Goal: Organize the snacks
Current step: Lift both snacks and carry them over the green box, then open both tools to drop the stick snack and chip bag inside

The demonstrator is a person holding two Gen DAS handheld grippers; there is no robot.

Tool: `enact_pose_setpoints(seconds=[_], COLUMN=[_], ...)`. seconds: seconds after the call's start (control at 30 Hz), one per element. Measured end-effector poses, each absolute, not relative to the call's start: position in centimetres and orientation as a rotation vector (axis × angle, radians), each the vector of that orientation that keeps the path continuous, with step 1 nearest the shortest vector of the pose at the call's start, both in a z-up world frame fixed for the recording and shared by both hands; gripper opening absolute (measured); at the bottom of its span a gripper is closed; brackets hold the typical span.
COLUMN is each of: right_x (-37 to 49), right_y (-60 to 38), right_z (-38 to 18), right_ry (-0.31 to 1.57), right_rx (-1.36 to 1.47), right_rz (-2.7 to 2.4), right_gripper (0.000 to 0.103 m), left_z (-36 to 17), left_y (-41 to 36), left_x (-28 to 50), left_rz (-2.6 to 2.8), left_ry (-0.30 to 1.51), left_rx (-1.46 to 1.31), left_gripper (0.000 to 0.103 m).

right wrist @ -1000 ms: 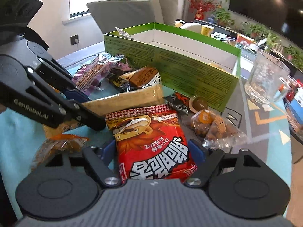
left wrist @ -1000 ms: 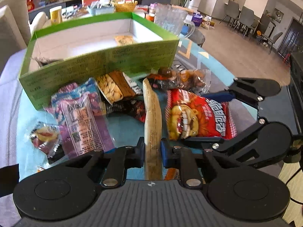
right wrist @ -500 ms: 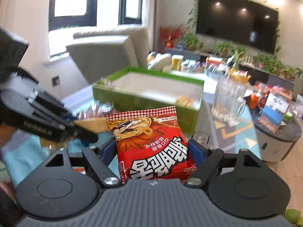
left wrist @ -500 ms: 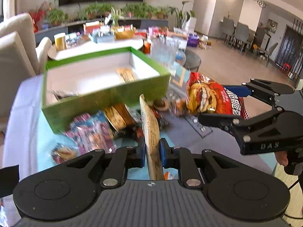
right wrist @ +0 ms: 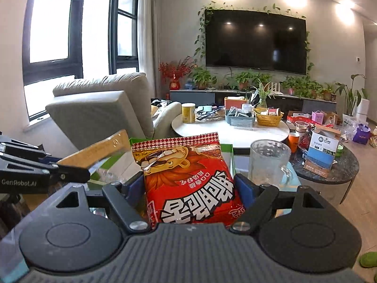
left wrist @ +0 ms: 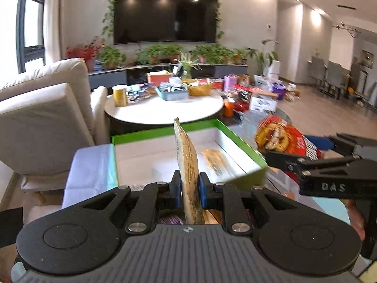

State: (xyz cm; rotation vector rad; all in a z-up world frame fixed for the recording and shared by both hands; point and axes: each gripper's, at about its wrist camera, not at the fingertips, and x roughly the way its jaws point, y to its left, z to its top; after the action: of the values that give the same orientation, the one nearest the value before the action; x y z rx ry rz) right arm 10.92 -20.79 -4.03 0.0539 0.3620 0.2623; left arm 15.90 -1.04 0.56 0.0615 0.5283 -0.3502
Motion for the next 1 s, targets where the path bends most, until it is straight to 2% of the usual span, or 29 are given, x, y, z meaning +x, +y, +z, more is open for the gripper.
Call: enact_pose_setpoints(seconds=[0.33,1.0], right_x=[15.7,20.5], right_y=[-20.7,-18.8], right_z=[-4.4,-7.1], right_ry=[0.399,0.529], right_rx=[0.131,0.138], right_rz=[0.26,0.25], right_gripper=[0.079,0.079], left_z=[-0.4,-3.7], left_y=[-0.6,-0.6], left_x=[22.2,27.6], left_rz=[-0.301,-0.254], left_ry=[0.559,0.647], left_rx=[0.049,0.032], left_gripper=[0.014,0.016])
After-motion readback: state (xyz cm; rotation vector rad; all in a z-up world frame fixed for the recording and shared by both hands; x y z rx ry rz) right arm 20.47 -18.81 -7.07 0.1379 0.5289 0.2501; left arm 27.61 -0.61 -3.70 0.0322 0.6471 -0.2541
